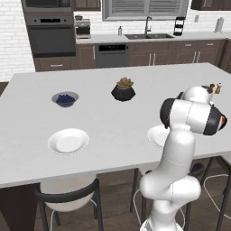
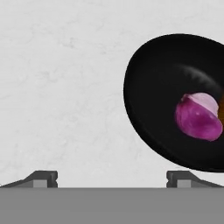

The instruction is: Pick the chicken drumstick and onion from their plates and place them in the bowl. Then put the bowl in the fridge.

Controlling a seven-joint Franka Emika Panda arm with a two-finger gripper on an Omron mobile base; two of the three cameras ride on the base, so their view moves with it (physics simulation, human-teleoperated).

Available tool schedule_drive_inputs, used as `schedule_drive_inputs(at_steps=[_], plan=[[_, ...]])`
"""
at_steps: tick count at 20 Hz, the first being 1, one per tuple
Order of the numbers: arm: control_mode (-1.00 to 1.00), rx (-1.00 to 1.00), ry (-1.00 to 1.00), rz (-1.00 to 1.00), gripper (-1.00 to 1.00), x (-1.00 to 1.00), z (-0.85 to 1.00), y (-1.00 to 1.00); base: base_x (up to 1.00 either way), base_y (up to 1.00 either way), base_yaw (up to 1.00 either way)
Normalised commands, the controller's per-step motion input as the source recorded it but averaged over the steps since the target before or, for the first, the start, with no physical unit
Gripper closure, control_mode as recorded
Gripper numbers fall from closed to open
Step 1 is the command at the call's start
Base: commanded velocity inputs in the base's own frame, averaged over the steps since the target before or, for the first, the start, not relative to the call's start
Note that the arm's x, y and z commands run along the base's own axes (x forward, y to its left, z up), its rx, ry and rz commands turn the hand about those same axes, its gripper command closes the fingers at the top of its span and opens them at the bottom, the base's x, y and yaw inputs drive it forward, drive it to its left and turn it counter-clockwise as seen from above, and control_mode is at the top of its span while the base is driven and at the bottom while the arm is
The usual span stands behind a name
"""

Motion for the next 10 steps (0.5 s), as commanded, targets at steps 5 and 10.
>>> schedule_drive_inputs(at_steps=[5, 10], plan=[[-1.00, -0.01, 0.00, 0.06, -1.00, 0.18, 0.00, -0.06, 0.00, 0.00, 0.00], [-1.00, 0.00, 0.07, 0.02, -1.00, 0.01, 0.10, -0.39, 0.00, 0.00, 0.00]])
